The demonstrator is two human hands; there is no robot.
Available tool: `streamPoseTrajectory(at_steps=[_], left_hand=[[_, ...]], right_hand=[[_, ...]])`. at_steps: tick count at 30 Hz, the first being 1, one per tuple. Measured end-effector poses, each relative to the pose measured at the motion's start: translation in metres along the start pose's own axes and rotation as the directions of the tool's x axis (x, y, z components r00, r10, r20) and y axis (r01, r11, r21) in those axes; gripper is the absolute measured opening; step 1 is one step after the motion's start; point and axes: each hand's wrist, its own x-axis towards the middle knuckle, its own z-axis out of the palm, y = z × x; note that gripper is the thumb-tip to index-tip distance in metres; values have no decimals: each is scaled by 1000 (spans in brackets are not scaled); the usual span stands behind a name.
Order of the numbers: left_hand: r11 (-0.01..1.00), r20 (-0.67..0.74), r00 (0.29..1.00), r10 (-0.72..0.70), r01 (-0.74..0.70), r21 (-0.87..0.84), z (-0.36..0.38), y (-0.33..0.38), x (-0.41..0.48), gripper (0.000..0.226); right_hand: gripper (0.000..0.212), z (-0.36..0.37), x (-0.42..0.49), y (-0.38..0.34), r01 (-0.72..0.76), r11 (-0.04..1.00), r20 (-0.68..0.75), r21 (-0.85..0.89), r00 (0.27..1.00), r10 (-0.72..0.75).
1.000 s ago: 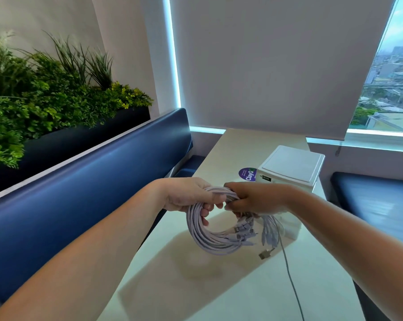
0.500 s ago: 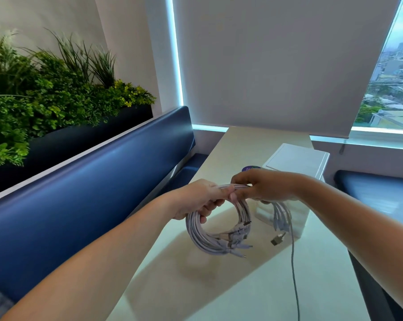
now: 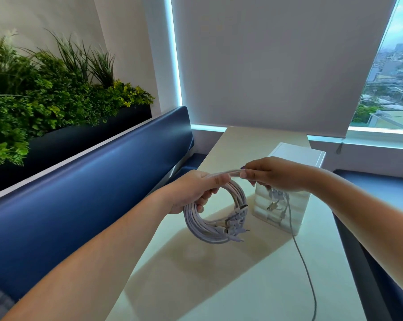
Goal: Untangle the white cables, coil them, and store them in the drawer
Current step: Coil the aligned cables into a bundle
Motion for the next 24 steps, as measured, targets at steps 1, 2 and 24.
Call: streamPoseTrajectory(at_steps=[1, 2, 24], left_hand=[[1000, 0, 1000, 9, -9, -26, -1, 0, -1, 45], [999, -2, 1000, 18, -18, -49, -1, 0, -2, 49], [740, -242, 960, -141, -60, -670, 17, -21, 7, 42]], right_hand=[[52, 1, -1, 2, 0, 1000, -17, 6, 1000, 0], [51, 3, -2, 5, 3, 999, -26, 52, 1000, -2], [41, 90, -20, 4, 154, 416, -222, 896, 967, 121]])
